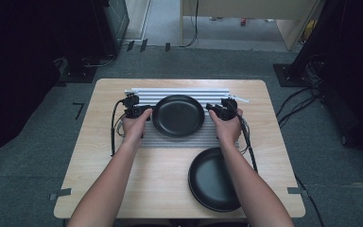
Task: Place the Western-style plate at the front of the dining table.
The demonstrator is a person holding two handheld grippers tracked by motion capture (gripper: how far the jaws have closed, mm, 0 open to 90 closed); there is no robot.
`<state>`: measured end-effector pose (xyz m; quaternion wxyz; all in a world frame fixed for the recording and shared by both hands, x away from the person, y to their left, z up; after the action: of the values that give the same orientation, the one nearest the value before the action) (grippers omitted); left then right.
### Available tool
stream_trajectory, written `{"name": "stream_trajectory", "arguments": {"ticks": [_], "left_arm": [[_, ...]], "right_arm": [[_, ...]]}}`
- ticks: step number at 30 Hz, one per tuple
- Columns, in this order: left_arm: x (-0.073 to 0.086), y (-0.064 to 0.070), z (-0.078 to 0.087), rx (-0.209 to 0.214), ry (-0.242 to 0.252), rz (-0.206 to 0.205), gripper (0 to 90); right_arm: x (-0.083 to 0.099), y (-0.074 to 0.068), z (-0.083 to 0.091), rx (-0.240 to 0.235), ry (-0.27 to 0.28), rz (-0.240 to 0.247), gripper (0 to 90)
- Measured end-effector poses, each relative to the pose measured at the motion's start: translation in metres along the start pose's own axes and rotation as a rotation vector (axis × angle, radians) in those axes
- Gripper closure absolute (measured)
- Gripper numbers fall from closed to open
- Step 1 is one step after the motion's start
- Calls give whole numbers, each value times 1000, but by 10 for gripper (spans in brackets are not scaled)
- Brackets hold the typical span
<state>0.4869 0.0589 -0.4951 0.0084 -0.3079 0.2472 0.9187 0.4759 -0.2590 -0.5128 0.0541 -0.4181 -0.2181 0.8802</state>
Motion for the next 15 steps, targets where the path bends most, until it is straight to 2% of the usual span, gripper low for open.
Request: {"name": "stream_trajectory", "arguments": {"ticks": [2, 6, 8, 11, 15], "left_arm": [[2, 0, 7, 6, 6, -10, 290], [9, -1, 18, 20, 13, -34, 233], [13, -1, 24, 12, 18, -53, 206], [19, -3, 32, -11, 25, -86, 165], [26, -5, 44, -10, 47, -108, 133]], "right_arm": [[0, 3, 8, 13, -4, 34, 518], [0, 9, 20, -53, -10, 21, 442], [1, 11, 25, -61, -24, 22, 411], [5, 13, 35, -33, -62, 66, 370], [11, 13, 51, -68, -69, 128, 344]]}}
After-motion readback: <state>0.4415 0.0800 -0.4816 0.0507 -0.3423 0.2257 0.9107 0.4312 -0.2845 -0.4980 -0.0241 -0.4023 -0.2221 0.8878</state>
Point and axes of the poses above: each handheld gripper's, and its own axes: z roughly backward along the jaws, x roughly out of its underside, y roughly to its right, the point moved 4 cm from there along -z, roughly forward along the jaws, and after that the axes turned 1 degree about -z, right-handed, at the moved point
